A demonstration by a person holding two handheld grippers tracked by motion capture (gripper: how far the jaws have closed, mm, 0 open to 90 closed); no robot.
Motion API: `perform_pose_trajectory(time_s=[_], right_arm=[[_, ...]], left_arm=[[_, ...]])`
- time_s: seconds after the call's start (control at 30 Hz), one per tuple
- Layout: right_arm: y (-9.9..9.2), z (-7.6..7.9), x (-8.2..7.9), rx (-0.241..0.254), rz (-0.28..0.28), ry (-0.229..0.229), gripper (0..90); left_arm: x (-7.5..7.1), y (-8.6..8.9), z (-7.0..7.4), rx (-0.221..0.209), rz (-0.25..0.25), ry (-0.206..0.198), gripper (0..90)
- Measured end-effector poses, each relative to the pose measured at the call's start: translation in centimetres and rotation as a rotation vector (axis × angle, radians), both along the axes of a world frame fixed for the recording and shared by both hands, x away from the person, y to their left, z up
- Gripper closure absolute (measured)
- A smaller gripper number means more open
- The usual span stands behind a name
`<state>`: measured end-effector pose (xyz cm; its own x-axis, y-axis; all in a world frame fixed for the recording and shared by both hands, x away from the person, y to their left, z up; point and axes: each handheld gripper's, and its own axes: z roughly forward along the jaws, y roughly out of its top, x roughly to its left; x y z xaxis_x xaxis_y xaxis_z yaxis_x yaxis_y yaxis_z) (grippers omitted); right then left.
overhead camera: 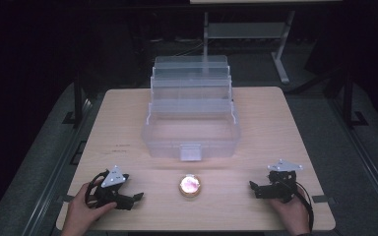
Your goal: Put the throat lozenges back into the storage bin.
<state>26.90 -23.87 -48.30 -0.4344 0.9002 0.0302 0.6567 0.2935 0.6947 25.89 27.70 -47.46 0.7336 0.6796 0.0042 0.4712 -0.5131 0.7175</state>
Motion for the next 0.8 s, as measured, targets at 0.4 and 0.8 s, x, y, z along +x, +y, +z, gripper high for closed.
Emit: perform_pose_trajectory(time_s=[0.4,0.8], right_arm=[[-0.1,0.2,0.1,-0.003,0.016,0.015,0.0],[-0.2,1.7,-0.2,0.008,0.072,0.042,4.6]], left_arm=[[0.0,0.0,0.0,0.0,0.0,0.0,11.0],[0.0,0.0,0.0,0.002,-0.001,0.0,11.1]])
